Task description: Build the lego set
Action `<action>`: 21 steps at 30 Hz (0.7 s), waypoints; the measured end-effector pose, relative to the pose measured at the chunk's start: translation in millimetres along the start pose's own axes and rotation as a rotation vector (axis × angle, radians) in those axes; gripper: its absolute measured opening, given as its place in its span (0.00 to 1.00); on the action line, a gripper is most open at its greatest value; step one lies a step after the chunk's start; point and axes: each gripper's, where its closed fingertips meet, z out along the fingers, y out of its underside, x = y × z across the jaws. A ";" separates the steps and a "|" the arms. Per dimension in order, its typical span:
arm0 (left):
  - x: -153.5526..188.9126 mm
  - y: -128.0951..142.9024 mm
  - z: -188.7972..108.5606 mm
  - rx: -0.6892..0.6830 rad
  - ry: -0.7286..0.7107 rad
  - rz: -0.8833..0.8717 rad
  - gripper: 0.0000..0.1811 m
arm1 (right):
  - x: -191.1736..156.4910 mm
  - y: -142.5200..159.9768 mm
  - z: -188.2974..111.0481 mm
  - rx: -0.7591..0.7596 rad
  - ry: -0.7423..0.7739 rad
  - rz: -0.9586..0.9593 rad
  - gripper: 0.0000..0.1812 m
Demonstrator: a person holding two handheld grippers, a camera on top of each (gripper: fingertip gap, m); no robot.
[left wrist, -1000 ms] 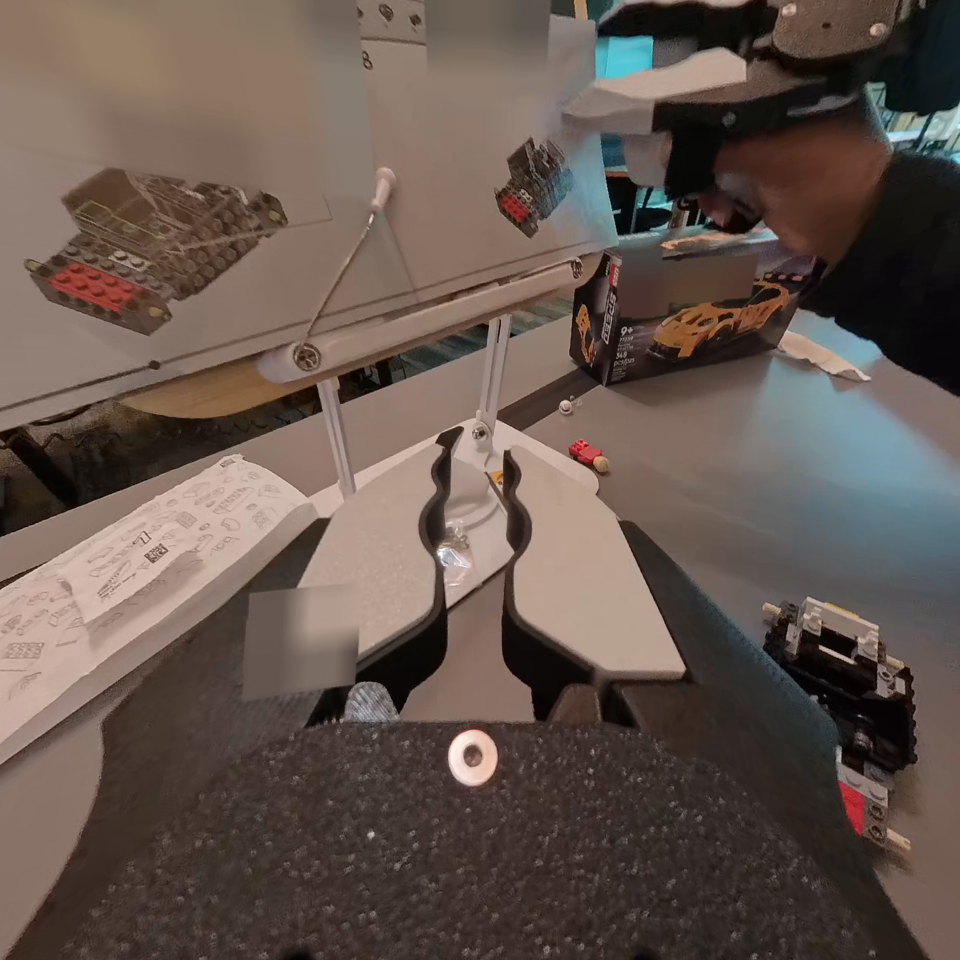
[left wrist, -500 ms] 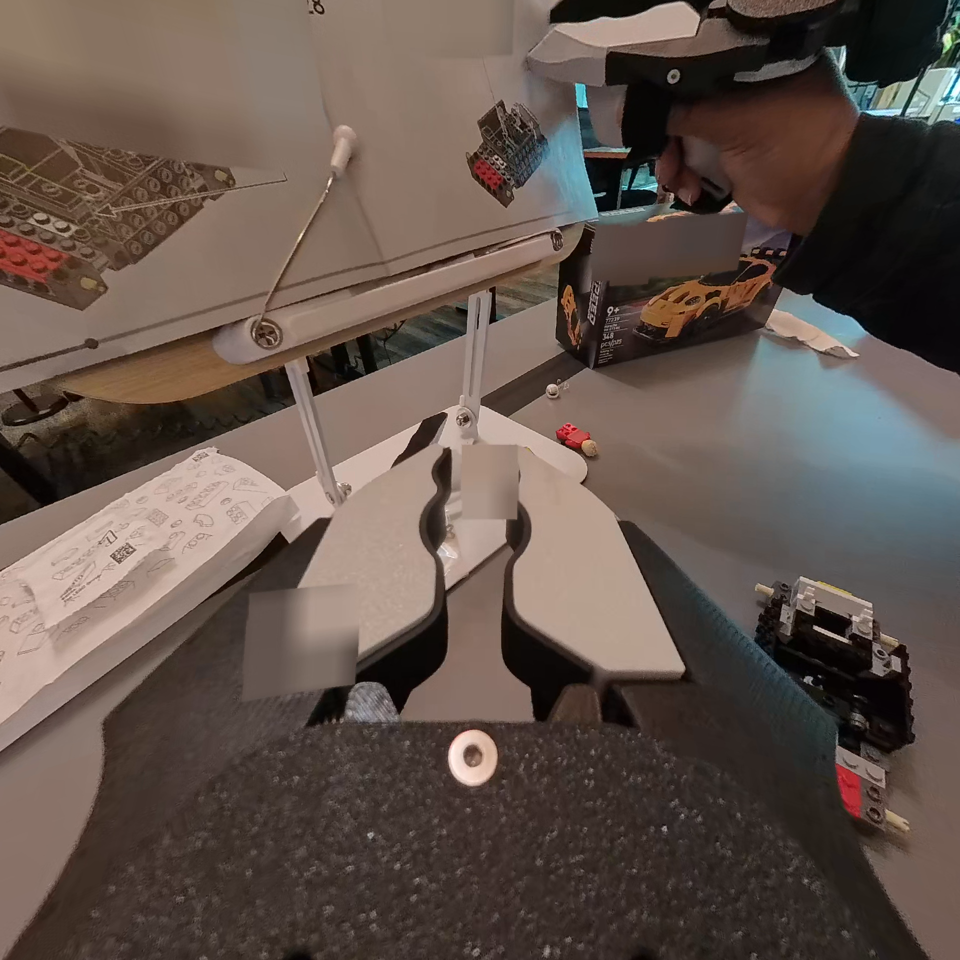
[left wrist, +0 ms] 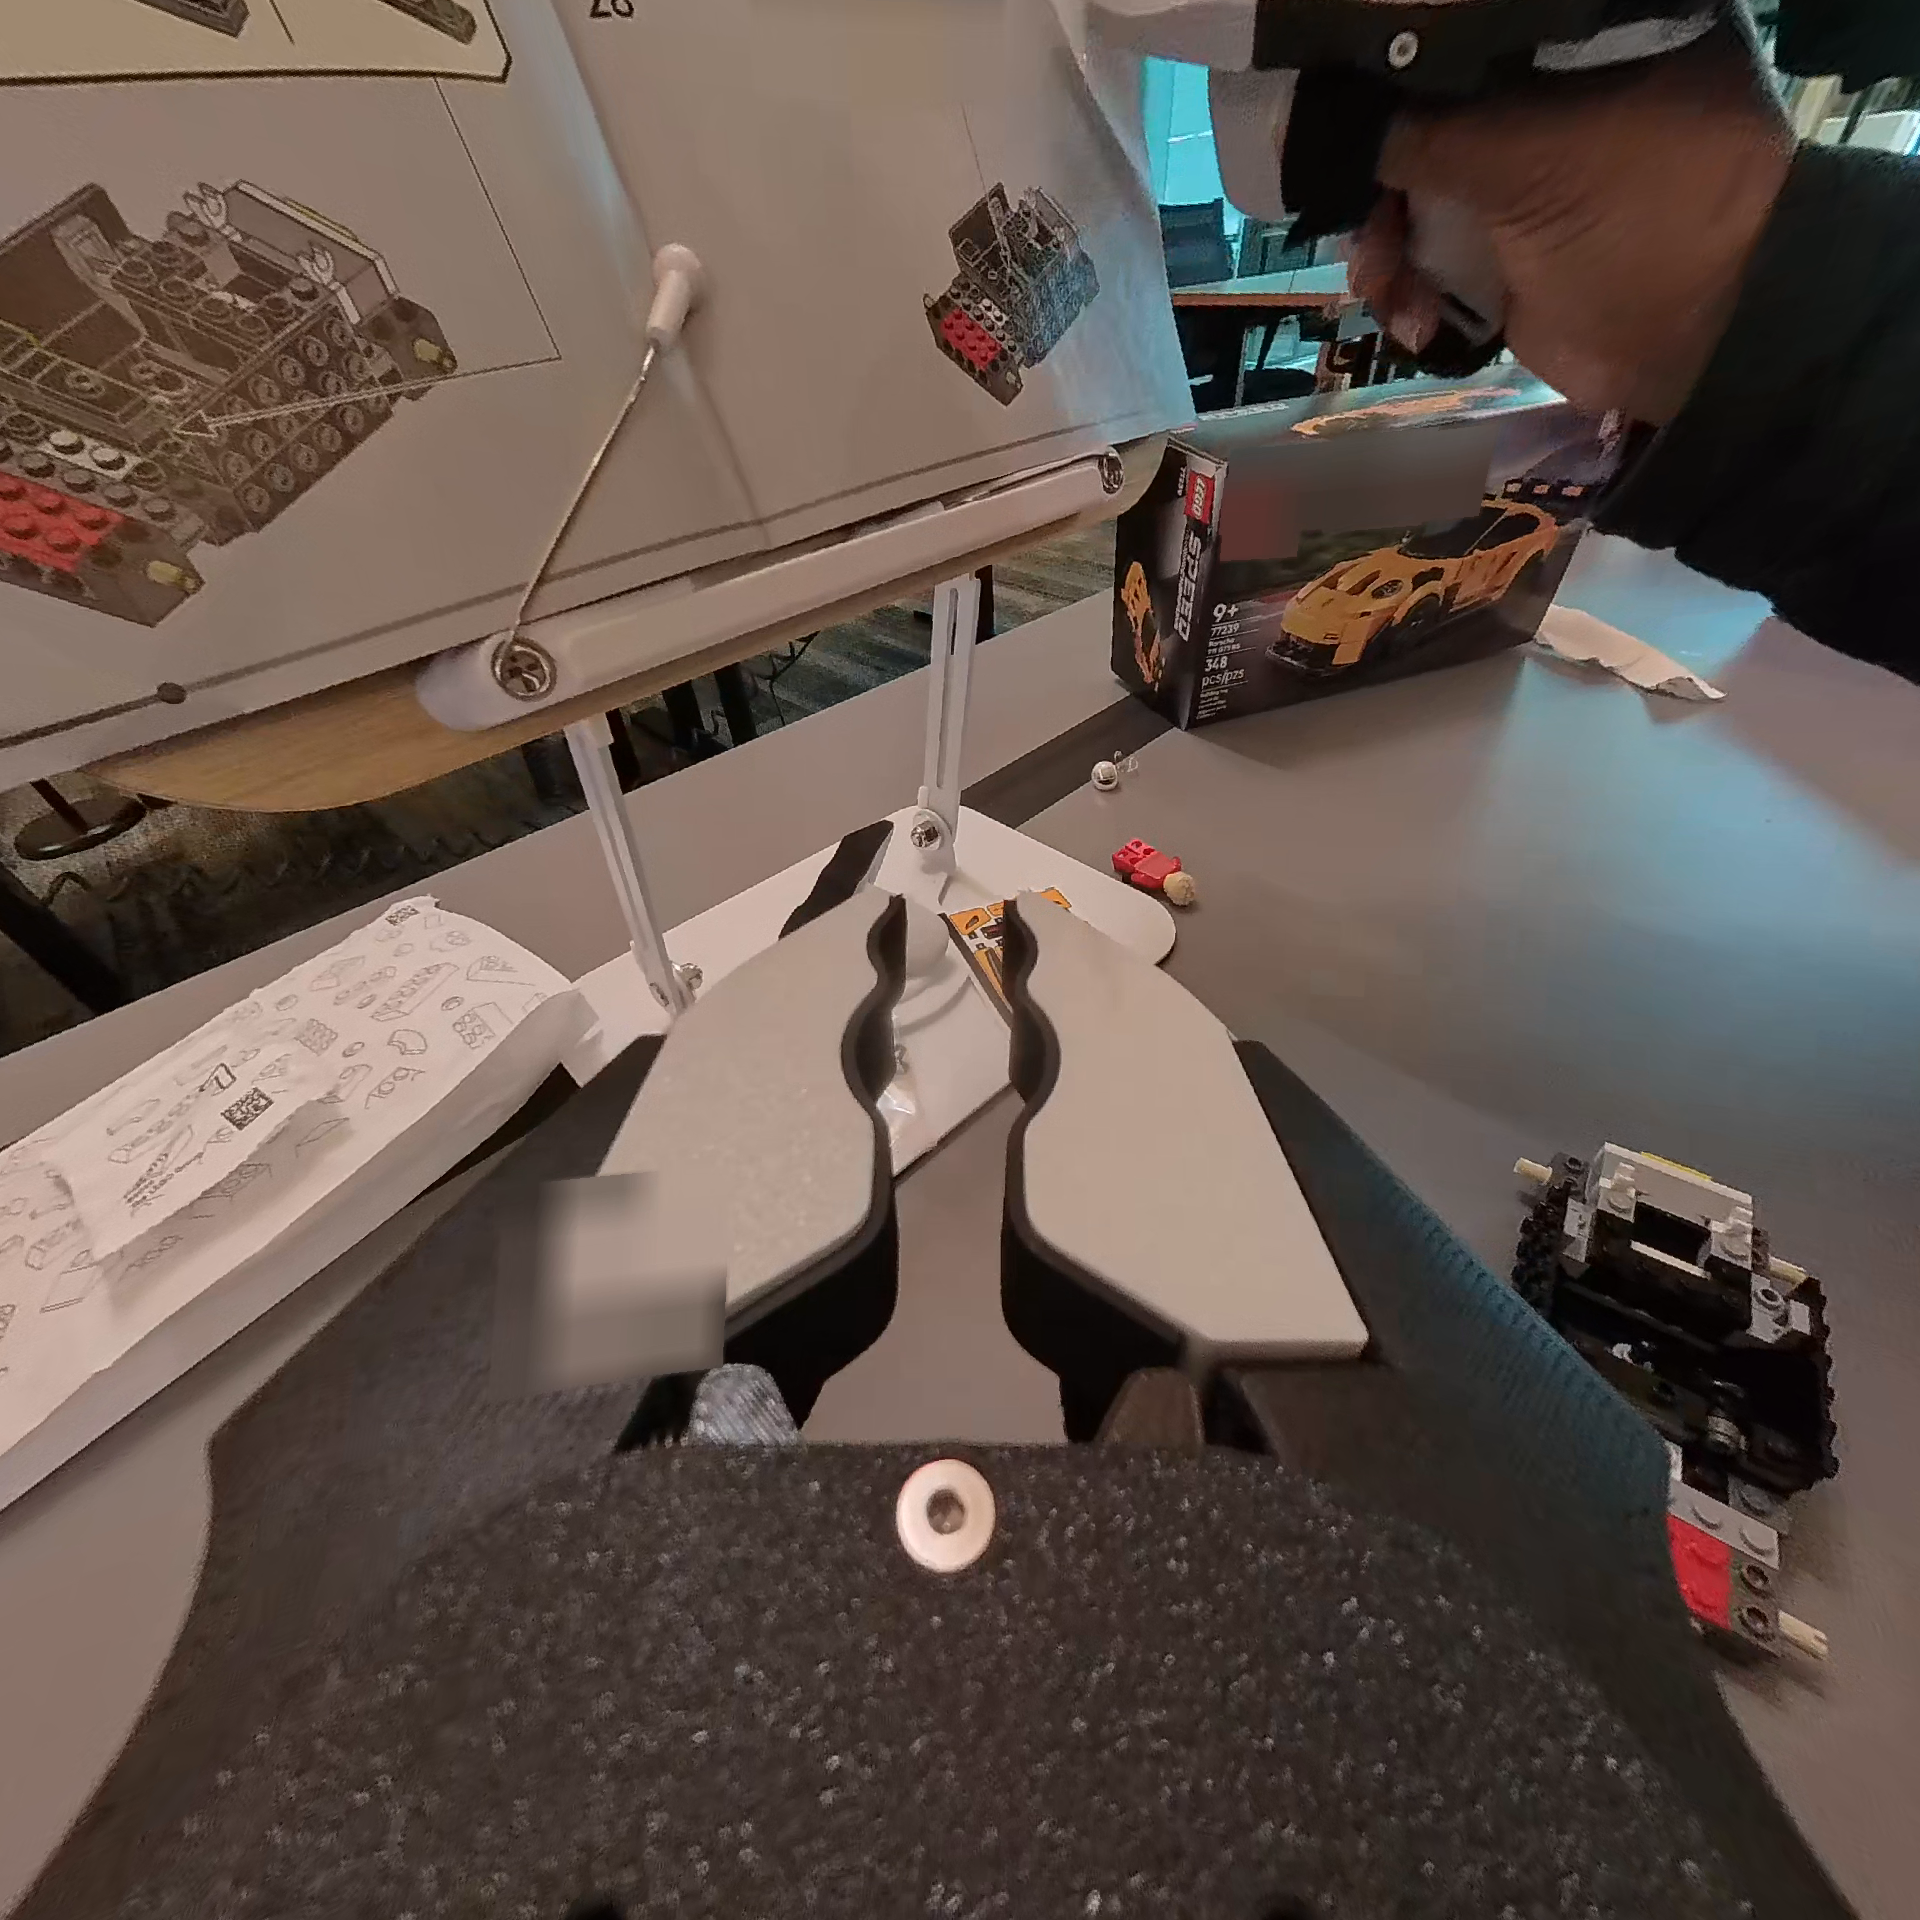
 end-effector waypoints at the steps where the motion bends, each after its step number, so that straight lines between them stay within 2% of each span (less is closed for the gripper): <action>1: 0.0 0.0 0.0 0.000 0.000 0.000 0.09 | 2.5 -0.5 0.9 -0.003 0.003 0.007 0.20; 2: 0.1 0.2 0.1 -0.001 0.001 0.000 0.09 | 4.1 1.5 3.3 -0.018 0.005 0.010 0.24; 4: 0.5 0.4 0.2 -0.002 0.002 0.001 0.09 | 2.7 10.0 9.3 -0.056 -0.006 -0.004 0.25; 9: 0.2 0.4 -0.1 -0.002 0.003 0.000 0.09 | -8.7 13.0 12.5 -0.035 -0.018 -0.026 0.13; 14: 2.0 3.1 1.5 -0.011 0.008 0.000 0.09 | -13.6 14.4 12.4 -0.049 -0.073 0.073 0.00; 18: 5.3 4.3 3.3 -0.015 0.015 -0.001 0.09 | -15.0 14.4 9.9 -0.054 -0.102 0.084 0.00; 21: 7.5 7.3 5.3 -0.027 0.018 0.005 0.09 | -4.1 7.5 4.8 -0.018 -0.032 0.034 0.01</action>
